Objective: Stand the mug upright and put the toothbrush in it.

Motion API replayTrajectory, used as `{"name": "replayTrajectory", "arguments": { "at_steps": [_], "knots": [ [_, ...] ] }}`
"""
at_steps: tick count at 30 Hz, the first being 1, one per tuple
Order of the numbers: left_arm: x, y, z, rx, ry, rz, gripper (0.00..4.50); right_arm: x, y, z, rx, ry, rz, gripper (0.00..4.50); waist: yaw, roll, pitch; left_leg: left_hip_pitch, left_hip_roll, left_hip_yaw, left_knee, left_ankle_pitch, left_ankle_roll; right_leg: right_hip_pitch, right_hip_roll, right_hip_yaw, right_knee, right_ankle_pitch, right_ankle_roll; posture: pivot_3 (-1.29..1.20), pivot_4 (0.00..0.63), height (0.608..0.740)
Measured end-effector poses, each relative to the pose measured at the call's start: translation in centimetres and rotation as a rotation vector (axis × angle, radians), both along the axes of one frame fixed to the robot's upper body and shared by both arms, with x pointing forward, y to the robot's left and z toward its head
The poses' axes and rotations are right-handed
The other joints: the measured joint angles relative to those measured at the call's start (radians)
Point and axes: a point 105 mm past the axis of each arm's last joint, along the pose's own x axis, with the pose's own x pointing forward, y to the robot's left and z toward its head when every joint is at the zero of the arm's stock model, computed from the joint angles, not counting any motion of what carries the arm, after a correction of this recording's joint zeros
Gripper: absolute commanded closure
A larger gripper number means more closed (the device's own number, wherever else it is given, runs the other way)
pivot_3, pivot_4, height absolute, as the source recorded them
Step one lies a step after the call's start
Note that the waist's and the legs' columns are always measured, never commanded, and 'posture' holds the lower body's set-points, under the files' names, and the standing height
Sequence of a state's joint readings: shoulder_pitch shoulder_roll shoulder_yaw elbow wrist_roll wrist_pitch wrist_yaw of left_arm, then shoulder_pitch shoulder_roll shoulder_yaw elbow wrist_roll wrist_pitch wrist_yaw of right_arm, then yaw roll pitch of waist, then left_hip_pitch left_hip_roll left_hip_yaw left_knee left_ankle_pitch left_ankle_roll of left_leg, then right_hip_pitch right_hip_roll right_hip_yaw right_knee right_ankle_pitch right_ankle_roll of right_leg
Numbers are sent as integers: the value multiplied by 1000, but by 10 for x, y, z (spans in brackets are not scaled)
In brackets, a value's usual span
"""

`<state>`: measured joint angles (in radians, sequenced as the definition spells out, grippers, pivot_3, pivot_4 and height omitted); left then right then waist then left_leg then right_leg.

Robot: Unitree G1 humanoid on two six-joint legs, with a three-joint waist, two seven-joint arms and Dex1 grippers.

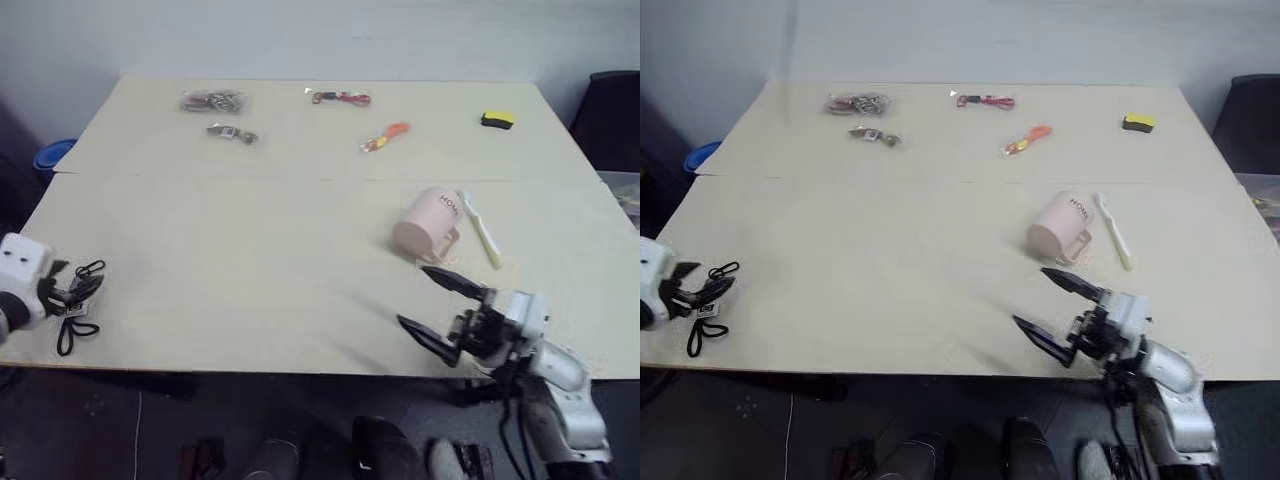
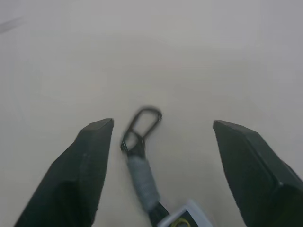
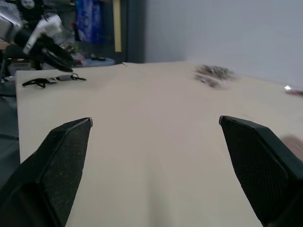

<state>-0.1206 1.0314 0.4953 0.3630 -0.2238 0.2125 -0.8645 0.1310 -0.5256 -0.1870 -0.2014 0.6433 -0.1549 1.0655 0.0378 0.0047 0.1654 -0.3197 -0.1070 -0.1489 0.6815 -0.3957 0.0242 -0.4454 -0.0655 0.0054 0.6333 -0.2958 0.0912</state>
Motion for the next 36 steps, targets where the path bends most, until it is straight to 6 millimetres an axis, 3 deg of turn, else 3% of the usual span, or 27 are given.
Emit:
{"name": "replayTrajectory", "arguments": {
  "at_steps": [2,4,7,8,9,11,14,18,20,22,25,32,36],
  "knots": [
    [-8,-13,3,-27,22,-147,655,-10,-26,-9,-10,83,-70,0,-9,3,0,0,0,0,0,0,1,0,0,0,-1,0,0,0,150,740],
    [-12,-22,2,-47,25,-223,302,-14,-47,-15,-6,131,-150,0,-11,3,0,0,1,0,0,0,1,1,0,0,-2,0,0,0,150,740],
    [-15,-77,-4,-60,-37,-491,46,-21,-85,-31,-14,214,-317,0,-9,4,-1,0,1,1,0,-1,1,3,-1,1,-4,1,1,0,150,740],
    [-19,-105,-17,-108,-17,-593,46,-24,-93,-38,-16,248,-365,0,-10,5,-1,0,1,2,0,-1,2,3,0,1,-4,1,2,0,150,740],
    [-25,-128,-30,-172,27,-661,46,-26,-96,-42,-18,264,-388,0,-11,5,-1,0,1,2,0,-1,2,2,0,1,-3,1,2,0,150,740],
    [-33,-154,-43,-274,98,-715,46,-27,-95,-44,-30,288,-415,0,-20,4,0,0,5,5,0,-2,0,2,4,3,-4,1,2,0,150,740],
    [-33,-179,-36,-345,38,-751,46,-9,-100,-42,-92,367,-557,0,-25,5,-1,2,5,7,1,-2,-1,1,5,4,-2,1,2,0,150,740],
    [-23,-195,-31,-394,-25,-745,46,36,-89,-7,-19,523,-658,0,-25,7,-2,2,5,9,1,-1,-2,0,5,5,0,1,2,0,150,740],
    [-22,-204,-28,-397,-40,-770,46,53,-69,9,-24,651,-640,0,-15,6,-2,1,8,6,1,-2,-3,0,6,2,-3,1,1,0,150,740],
    [-20,-209,-27,-404,-46,-779,46,61,-56,11,-33,755,-628,0,-10,6,-2,-1,9,5,0,-2,-3,-1,7,1,-5,1,1,0,150,740],
    [-21,-215,-27,-410,-53,-783,46,94,-37,11,60,878,-679,0,-12,6,-2,-3,7,6,2,-2,-2,-2,6,2,-5,1,1,0,150,740],
    [-29,-216,-38,-424,-29,-761,46,137,-40,13,126,1029,-879,0,-16,6,-3,-3,5,7,2,-2,-1,-3,5,2,-4,1,1,0,150,740],
    [-31,-217,-38,-422,-44,-746,0,148,-41,15,173,1095,-912,936,-17,6,-3,-2,5,7,3,-2,-1,-2,5,2,-2,1,1,0,150,740]
  ]
}}
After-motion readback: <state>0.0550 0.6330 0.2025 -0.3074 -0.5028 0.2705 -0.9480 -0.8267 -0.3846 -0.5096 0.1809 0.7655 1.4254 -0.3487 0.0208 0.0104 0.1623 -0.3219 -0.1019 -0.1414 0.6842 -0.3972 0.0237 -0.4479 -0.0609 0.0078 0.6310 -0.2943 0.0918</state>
